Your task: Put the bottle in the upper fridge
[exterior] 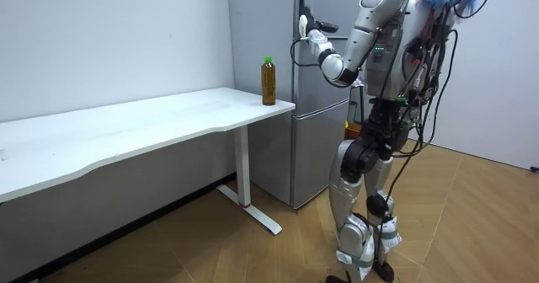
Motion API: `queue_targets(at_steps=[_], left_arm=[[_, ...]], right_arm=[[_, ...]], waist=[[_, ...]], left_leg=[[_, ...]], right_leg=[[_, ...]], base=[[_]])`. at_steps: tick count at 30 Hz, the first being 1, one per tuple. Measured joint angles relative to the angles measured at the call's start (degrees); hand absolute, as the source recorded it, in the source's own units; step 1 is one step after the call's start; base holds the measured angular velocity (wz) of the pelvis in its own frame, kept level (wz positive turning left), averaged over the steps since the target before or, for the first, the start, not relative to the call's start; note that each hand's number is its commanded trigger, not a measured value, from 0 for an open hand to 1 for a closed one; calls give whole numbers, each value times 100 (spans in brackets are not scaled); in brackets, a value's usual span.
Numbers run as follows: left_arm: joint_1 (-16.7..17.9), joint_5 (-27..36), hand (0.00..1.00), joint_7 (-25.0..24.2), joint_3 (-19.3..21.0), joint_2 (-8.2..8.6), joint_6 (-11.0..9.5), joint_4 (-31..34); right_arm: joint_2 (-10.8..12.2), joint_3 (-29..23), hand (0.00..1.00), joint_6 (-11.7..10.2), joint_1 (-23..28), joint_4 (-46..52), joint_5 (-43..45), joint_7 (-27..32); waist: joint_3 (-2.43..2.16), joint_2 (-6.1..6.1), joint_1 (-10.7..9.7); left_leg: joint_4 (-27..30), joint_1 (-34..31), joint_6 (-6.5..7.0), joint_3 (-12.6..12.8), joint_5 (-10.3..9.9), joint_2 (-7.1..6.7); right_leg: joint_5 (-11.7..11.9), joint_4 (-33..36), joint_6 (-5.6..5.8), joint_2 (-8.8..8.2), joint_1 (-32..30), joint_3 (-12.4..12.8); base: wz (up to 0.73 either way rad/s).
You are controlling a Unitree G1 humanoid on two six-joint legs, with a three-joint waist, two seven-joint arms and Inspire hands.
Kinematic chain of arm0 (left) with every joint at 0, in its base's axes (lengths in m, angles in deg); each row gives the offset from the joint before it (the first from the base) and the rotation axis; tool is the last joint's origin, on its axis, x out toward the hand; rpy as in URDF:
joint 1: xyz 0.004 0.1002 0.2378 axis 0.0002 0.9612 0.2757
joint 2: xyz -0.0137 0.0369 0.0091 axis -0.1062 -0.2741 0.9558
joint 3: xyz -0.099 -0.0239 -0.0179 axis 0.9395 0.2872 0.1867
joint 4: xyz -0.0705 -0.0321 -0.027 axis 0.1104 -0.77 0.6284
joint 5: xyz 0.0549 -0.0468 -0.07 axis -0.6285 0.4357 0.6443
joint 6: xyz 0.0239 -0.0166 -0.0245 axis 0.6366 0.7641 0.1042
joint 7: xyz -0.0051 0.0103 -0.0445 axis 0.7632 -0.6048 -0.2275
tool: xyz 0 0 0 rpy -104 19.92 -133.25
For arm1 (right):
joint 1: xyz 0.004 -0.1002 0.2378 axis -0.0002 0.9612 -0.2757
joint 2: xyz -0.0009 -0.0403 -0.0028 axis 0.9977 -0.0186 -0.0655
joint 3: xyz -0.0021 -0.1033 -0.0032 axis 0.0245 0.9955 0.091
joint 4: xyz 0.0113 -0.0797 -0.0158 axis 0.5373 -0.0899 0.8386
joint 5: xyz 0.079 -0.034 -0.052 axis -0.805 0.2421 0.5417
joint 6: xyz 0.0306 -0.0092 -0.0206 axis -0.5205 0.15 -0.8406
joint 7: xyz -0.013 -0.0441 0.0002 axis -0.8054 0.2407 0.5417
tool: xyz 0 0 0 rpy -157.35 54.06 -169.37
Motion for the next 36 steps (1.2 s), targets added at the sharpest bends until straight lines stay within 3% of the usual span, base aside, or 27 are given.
queue_targets(at_steps=[3,8,13,15,16,26,30,31,33,36], left_arm=[[-1,3,100,4,99,11,-23,-32],[22,41,100,-105,-63,-3,-142,-27],[22,42,100,-105,-44,14,-110,-49],[22,42,93,-114,-31,16,-113,-48],[22,42,82,-177,-71,-6,-119,-40],[17,49,66,-270,-222,-3,-115,-46],[17,49,51,-287,-264,-9,-115,-47],[17,49,29,-290,-270,-10,-114,-48],[17,48,16,-293,-279,-13,-112,-52],[17,48,6,-295,-281,-15,-104,-61]], right_arm=[[-20,58,0,0,-16,2,-1,-29],[-31,114,0,1,-9,13,-43,-39],[-33,230,0,1,-15,37,-93,-84],[-33,231,0,1,-16,37,-101,-87],[-37,244,0,1,-17,38,-130,-88],[-44,290,0,1,-15,46,-204,-97],[-44,290,0,1,-15,45,-205,-99],[-44,290,0,1,-14,45,-205,-99],[-44,290,0,1,-14,45,-205,-99],[-45,288,0,1,-14,45,-206,-99]], waist=[[-6,4,3],[-13,9,66],[-17,11,56],[-18,13,59],[-21,14,59],[-23,18,51],[-23,18,53],[-23,18,52],[-23,18,52],[-19,18,51]], left_leg=[[3,-55,0,-14,0,-2],[3,-83,2,-37,1,-13],[9,-95,17,-38,10,-21],[12,-102,19,-38,11,-22],[13,-101,25,-37,14,-22],[14,-94,39,-33,23,-33],[14,-86,40,-32,23,-37],[14,-83,41,-31,24,-38],[13,-79,43,-30,25,-38],[14,-76,46,-30,27,-38]], right_leg=[[9,-10,13,-8,-19,-69],[41,-72,37,-12,6,-117],[62,-80,56,-29,3,-116],[65,-83,61,-34,-1,-119],[66,-81,63,-38,0,-124],[81,-78,61,-34,2,-114],[81,-75,61,-39,3,-108],[81,-75,61,-41,3,-105],[81,-76,62,-42,3,-104],[82,-75,61,-42,3,-103]], base=[[13],[5],[1],[0],[0],[0],[0],[0],[0],[0]])
